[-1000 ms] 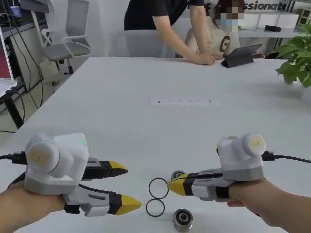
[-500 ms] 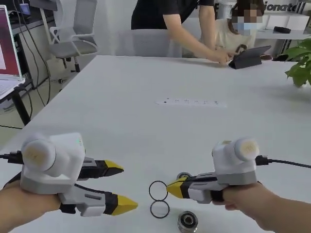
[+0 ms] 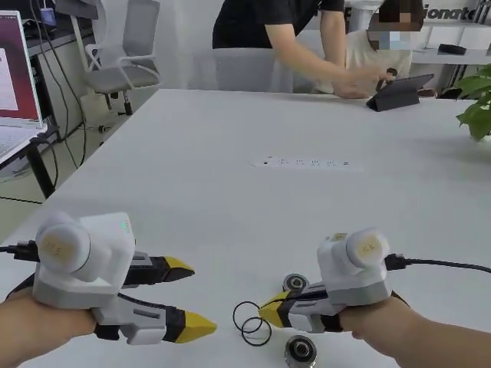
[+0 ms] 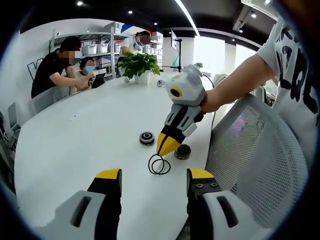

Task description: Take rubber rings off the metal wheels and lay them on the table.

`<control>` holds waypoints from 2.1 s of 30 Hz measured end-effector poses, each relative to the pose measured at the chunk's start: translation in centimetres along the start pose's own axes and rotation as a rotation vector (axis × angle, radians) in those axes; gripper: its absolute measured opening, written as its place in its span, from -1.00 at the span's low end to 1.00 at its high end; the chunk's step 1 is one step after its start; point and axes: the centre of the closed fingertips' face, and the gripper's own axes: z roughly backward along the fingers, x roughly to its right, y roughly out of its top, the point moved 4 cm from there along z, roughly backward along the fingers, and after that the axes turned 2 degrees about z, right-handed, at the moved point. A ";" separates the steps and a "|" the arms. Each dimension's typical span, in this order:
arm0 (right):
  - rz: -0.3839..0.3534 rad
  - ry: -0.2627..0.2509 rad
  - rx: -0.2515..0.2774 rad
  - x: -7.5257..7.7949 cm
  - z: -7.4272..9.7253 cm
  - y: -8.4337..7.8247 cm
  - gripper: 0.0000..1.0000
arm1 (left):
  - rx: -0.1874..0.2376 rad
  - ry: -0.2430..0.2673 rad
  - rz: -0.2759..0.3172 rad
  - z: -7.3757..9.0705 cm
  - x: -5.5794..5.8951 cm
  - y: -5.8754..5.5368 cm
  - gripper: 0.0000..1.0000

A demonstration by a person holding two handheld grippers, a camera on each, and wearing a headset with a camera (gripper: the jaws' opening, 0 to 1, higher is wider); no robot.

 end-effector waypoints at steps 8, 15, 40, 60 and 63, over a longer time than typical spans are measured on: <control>0.027 -0.023 -0.016 0.3 0.2 -0.1 -0.88 | -0.003 0.007 0.004 0.2 -0.2 -0.2 -0.02; 0.025 -0.017 0.027 0.3 1.0 0.5 -0.71 | -0.015 0.001 -0.001 -0.1 -0.3 -0.1 -0.02; 0.003 -0.111 0.189 3.7 7.4 1.7 -0.46 | -0.015 -0.052 -0.050 -3.5 -1.2 2.7 -0.03; 0.007 -0.185 0.183 6.6 8.8 0.3 -0.36 | -0.020 -0.061 -0.054 -6.6 -2.1 3.6 -0.06; 0.007 -0.193 0.168 7.2 8.6 -0.2 -0.37 | -0.020 -0.060 -0.046 -7.1 -2.5 3.6 -0.06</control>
